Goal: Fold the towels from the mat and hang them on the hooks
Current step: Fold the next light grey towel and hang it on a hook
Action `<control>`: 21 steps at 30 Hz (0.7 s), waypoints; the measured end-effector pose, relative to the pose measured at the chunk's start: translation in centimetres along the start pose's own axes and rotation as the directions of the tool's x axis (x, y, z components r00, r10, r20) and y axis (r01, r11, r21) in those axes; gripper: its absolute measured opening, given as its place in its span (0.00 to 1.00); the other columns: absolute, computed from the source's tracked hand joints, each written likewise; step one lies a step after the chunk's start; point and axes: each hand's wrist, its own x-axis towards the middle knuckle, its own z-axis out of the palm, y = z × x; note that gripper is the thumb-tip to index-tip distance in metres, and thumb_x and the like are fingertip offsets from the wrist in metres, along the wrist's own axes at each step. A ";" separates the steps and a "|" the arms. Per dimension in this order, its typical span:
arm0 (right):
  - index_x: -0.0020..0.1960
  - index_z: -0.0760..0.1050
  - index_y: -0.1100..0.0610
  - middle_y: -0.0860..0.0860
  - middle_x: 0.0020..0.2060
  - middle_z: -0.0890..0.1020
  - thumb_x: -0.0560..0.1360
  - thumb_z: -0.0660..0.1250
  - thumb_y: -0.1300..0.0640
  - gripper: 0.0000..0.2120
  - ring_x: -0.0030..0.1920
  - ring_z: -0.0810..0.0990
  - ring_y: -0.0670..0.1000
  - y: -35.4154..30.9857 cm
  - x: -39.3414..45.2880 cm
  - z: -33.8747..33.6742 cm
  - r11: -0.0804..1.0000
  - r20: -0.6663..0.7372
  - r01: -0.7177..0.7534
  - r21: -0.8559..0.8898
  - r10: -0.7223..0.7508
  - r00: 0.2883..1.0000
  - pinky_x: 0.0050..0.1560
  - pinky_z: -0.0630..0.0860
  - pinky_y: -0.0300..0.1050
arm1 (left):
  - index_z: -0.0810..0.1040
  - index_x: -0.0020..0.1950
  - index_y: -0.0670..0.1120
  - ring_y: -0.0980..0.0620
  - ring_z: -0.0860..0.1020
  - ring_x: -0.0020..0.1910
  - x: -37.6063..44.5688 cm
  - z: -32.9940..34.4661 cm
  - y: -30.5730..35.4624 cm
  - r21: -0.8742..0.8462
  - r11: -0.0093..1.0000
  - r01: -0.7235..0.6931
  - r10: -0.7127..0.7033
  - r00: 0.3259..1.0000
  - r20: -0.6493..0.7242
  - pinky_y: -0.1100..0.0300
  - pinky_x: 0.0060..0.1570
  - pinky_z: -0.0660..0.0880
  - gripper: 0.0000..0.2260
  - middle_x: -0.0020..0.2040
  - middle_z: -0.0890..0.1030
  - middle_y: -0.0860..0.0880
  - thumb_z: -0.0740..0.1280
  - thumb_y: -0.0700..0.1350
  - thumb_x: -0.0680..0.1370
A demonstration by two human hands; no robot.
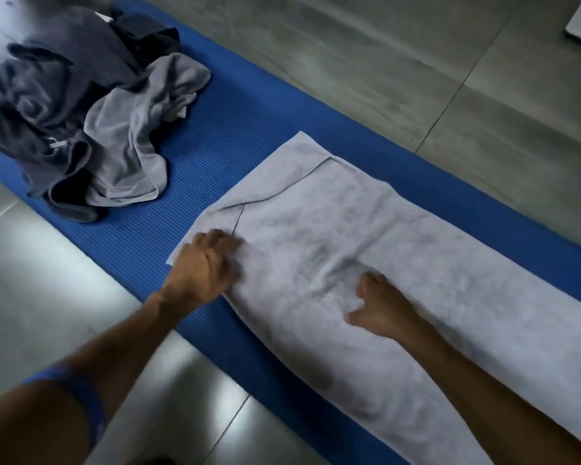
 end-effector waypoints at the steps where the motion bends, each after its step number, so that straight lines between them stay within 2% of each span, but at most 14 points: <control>1: 0.62 0.68 0.56 0.52 0.63 0.71 0.69 0.74 0.42 0.30 0.62 0.72 0.52 0.2 0.0 0.2 1.000 0.001 0.002 0.019 -0.002 1.000 0.60 0.72 0.45 | 0.72 0.67 0.51 0.39 0.70 0.62 -0.1 0.5 1.1 -0.010 1.000 -0.001 0.001 0.999 0.053 0.42 0.54 0.74 0.25 0.67 0.70 0.44 0.63 0.57 0.71; 4: 0.52 0.65 0.52 0.47 0.53 0.69 0.66 0.76 0.42 0.26 0.52 0.71 0.47 0.5 0.5 0.0 0.997 -0.020 0.000 0.076 0.002 1.000 0.50 0.72 0.44 | 0.66 0.70 0.52 0.39 0.61 0.70 0.1 1.1 3.1 -0.031 0.997 0.069 -0.066 0.993 0.093 0.41 0.60 0.72 0.28 0.74 0.60 0.42 0.64 0.53 0.71; 6: 0.51 0.63 0.51 0.46 0.51 0.69 0.64 0.78 0.43 0.28 0.51 0.71 0.47 0.2 0.8 -0.2 0.996 0.001 -0.025 0.091 0.025 1.000 0.50 0.74 0.46 | 0.59 0.76 0.50 0.38 0.52 0.75 0.2 1.1 3.2 -0.025 0.995 0.099 -0.093 0.976 0.195 0.43 0.70 0.63 0.32 0.78 0.51 0.41 0.66 0.49 0.74; 9: 0.52 0.64 0.52 0.49 0.55 0.72 0.62 0.79 0.43 0.30 0.56 0.74 0.50 -0.5 1.6 -0.8 0.993 0.078 -0.078 0.085 0.072 0.994 0.54 0.76 0.48 | 0.46 0.79 0.50 0.38 0.42 0.77 0.6 0.7 2.4 0.033 0.997 0.064 -0.072 0.936 0.345 0.45 0.75 0.52 0.41 0.78 0.38 0.42 0.69 0.49 0.75; 14: 0.58 0.66 0.52 0.51 0.62 0.71 0.63 0.78 0.41 0.33 0.62 0.73 0.52 -1.7 2.4 -1.4 0.984 0.152 -0.177 -0.029 0.179 0.972 0.57 0.75 0.51 | 0.41 0.79 0.51 0.36 0.40 0.76 1.0 0.3 2.5 0.039 0.996 0.075 -0.085 0.916 0.392 0.43 0.75 0.50 0.43 0.77 0.34 0.41 0.70 0.47 0.76; 18: 0.55 0.62 0.48 0.50 0.61 0.70 0.62 0.77 0.39 0.32 0.60 0.73 0.52 -1.4 2.6 -1.1 0.981 0.142 -0.178 -0.073 0.187 0.972 0.55 0.76 0.52 | 0.50 0.79 0.51 0.35 0.46 0.77 1.2 0.6 2.5 0.023 0.997 0.077 -0.081 0.938 0.338 0.39 0.72 0.59 0.41 0.77 0.37 0.43 0.72 0.44 0.74; 21: 0.54 0.62 0.48 0.50 0.61 0.70 0.62 0.78 0.40 0.32 0.60 0.73 0.51 -1.4 2.9 -0.9 0.981 0.147 -0.183 -0.070 0.192 0.970 0.55 0.76 0.51 | 0.44 0.79 0.51 0.36 0.42 0.77 1.2 0.5 2.7 0.041 0.997 0.072 -0.082 0.918 0.387 0.40 0.74 0.55 0.40 0.77 0.35 0.42 0.69 0.44 0.77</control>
